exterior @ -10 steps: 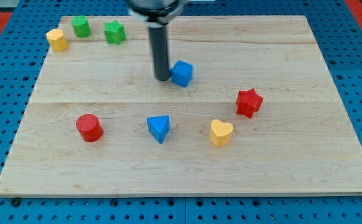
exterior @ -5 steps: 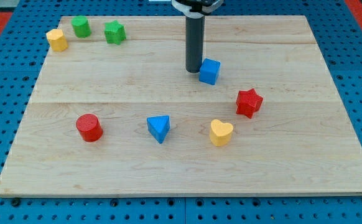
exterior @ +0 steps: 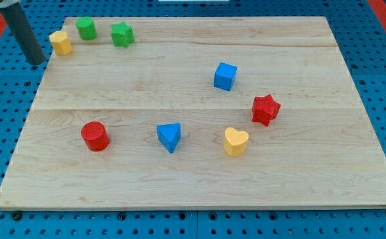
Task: Move the blue triangle above the green circle
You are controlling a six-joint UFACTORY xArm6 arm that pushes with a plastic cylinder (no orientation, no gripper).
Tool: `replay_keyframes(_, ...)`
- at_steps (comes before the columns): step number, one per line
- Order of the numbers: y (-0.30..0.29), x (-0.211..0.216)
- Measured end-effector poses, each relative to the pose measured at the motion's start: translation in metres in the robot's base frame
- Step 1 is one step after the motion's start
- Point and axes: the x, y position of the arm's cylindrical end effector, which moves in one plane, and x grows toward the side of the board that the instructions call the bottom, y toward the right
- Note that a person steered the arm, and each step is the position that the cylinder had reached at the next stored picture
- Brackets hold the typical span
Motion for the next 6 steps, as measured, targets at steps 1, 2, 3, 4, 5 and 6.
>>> replay_keyframes(1, 0.000, 0.000)
replay_keyframes(2, 0.000, -0.021)
replay_keyframes(3, 0.000, -0.021)
replay_keyframes(4, 0.001, -0.040)
replay_keyframes(5, 0.001, -0.048)
replay_keyframes(6, 0.049, -0.040)
